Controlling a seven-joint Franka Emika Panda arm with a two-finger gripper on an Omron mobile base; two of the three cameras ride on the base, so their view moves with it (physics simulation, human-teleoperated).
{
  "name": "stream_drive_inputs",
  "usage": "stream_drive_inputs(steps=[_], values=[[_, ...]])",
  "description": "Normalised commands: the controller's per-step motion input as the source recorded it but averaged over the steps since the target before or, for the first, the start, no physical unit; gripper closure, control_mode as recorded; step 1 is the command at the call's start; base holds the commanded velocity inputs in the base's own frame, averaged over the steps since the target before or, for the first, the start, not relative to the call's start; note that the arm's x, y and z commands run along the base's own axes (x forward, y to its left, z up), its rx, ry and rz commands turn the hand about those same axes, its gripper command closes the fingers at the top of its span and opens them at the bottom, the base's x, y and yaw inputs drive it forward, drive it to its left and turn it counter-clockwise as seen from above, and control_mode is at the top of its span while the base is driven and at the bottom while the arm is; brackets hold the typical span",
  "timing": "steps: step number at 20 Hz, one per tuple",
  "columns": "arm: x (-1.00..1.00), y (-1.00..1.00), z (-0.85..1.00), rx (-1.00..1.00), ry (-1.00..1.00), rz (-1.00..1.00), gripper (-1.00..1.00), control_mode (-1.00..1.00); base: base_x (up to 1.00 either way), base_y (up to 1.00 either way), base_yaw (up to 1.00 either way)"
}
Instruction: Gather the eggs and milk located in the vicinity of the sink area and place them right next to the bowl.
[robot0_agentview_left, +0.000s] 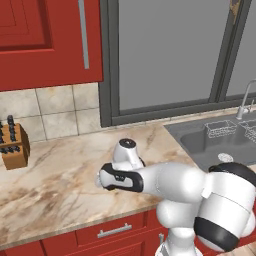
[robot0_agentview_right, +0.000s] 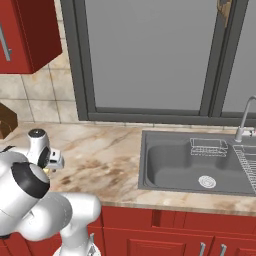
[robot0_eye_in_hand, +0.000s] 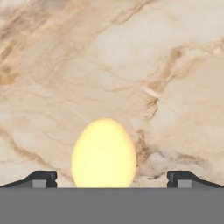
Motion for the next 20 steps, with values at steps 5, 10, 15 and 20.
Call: stream_drive_inputs(steps=[5,10,15,20], values=[[0.00,0.04,-0.23,-0.01,0.00,0.00,-1.00,-1.00,0.00,0.00,0.00],[0.01,0.03,-0.06,-0.01,0.00,0.00,-1.00,-1.00,0.00,0.00,0.00],[0.00,0.00,0.00,0.00,0.00,0.00,1.00,-1.00,0.00,0.00,0.00],[0.00,0.00,0.00,0.00,0.00,0.00,1.00,-1.00,0.00,0.00,0.00]])
